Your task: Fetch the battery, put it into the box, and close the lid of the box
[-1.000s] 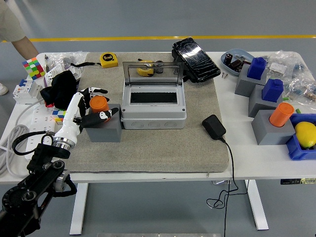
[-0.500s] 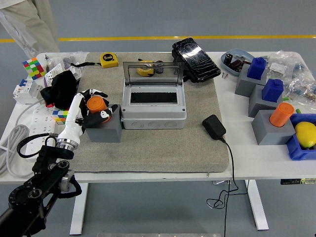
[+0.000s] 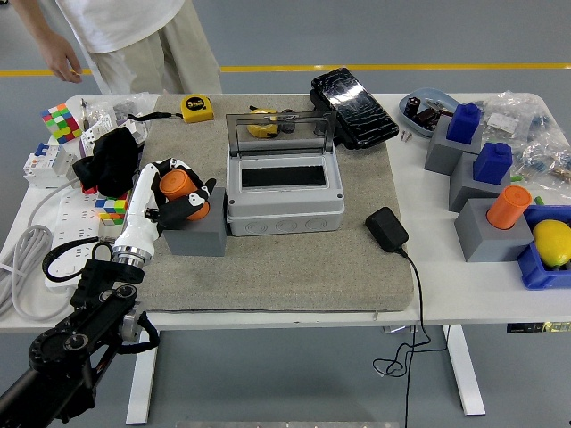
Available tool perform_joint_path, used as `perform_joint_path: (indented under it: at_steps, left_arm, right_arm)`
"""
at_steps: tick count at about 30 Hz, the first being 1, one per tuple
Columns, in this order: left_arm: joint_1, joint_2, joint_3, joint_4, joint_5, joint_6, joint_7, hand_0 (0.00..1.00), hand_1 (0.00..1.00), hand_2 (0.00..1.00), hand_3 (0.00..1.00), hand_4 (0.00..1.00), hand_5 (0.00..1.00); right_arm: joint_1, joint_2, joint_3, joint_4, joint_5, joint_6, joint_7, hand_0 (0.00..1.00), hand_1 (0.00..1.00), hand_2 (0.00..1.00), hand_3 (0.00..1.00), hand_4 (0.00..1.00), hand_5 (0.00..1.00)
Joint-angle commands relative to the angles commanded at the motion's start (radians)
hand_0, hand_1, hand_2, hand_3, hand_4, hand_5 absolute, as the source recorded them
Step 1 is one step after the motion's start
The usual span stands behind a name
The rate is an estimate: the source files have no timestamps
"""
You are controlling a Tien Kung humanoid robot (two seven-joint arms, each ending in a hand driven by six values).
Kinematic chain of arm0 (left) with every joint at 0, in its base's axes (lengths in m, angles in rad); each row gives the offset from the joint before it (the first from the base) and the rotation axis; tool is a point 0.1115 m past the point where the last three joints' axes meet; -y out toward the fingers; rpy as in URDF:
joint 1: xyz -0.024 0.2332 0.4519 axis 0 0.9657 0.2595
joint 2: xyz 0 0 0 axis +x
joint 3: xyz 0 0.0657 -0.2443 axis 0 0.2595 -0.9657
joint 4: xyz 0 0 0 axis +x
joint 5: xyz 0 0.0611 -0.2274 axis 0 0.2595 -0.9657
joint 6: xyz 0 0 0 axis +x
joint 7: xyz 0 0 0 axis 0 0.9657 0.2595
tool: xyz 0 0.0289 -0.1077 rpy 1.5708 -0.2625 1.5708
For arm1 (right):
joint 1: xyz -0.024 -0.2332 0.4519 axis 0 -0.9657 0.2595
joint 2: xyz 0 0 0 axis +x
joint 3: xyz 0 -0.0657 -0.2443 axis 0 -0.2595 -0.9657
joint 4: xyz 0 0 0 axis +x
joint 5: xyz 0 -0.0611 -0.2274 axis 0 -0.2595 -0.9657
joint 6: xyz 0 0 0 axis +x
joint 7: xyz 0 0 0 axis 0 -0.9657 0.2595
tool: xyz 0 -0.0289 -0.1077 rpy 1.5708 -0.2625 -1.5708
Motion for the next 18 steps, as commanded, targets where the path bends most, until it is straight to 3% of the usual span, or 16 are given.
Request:
perform_joint_path:
  at_steps: [6,11,18]
  left_arm:
    - [0.005,0.009,-0.03,-0.038,0.069,0.001,0.011,0.184,0.146,0.173,0.213,0.715,0.002]
    - [0.005,0.036,-0.054,-0.132,0.212,0.001,0.085,0.184,0.146,0.173,0.213,0.715,0.002]
    - [-0.082,0.091,0.046,-0.236,0.373,-0.043,0.18,0.186,0.152,0.17,0.218,0.743,0.002]
  right_arm:
    - [-0.002,0.002,0.002,0.0,0.001,0.0,0.003,0.563,0.592,0.568,0.544,0.919,0.471]
    - [-0.004,0.002,0.002,-0.001,0.002,-0.001,0.003,0.563,0.592,0.568,0.544,0.919,0.471]
    - [0.0,0.001,0.005,0.0,0.0,-0.002,0.004,0.562,0.591,0.568,0.543,0.918,0.471]
